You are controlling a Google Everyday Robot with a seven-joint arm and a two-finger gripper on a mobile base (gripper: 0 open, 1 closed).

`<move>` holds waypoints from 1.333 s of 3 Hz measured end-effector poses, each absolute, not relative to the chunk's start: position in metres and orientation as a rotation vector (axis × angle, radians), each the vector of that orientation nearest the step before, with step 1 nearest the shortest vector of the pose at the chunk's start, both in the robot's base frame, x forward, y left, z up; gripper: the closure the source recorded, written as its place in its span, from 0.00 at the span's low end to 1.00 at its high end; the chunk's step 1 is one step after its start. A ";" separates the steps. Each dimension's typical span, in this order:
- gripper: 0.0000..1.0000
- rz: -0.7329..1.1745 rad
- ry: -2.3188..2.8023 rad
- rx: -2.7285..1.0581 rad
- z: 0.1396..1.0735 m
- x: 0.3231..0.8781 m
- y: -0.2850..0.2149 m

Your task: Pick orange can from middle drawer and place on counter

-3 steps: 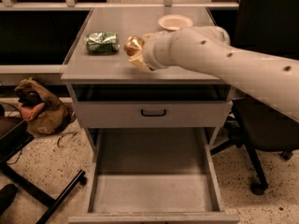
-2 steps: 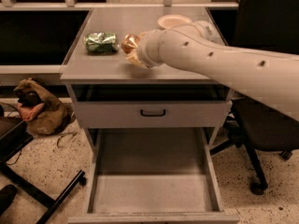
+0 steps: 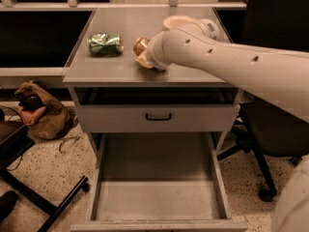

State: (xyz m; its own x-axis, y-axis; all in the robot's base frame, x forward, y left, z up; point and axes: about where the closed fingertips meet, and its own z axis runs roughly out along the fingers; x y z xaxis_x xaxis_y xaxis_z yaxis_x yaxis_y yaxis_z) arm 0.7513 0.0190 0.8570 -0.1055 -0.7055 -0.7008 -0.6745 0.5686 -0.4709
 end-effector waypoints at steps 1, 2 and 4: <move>1.00 -0.039 1.812 -1.132 0.861 0.751 0.019; 0.83 -0.039 1.812 -1.132 0.861 0.751 0.019; 0.36 -0.039 1.812 -1.132 0.861 0.751 0.019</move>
Offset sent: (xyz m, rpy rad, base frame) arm 0.0000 0.0000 0.0032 0.0000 0.0000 0.0000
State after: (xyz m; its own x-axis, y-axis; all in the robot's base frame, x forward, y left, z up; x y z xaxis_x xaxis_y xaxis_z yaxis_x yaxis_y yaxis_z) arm 0.7513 0.0191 0.8606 -0.1054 -0.7056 -0.7008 -0.6746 0.5685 -0.4709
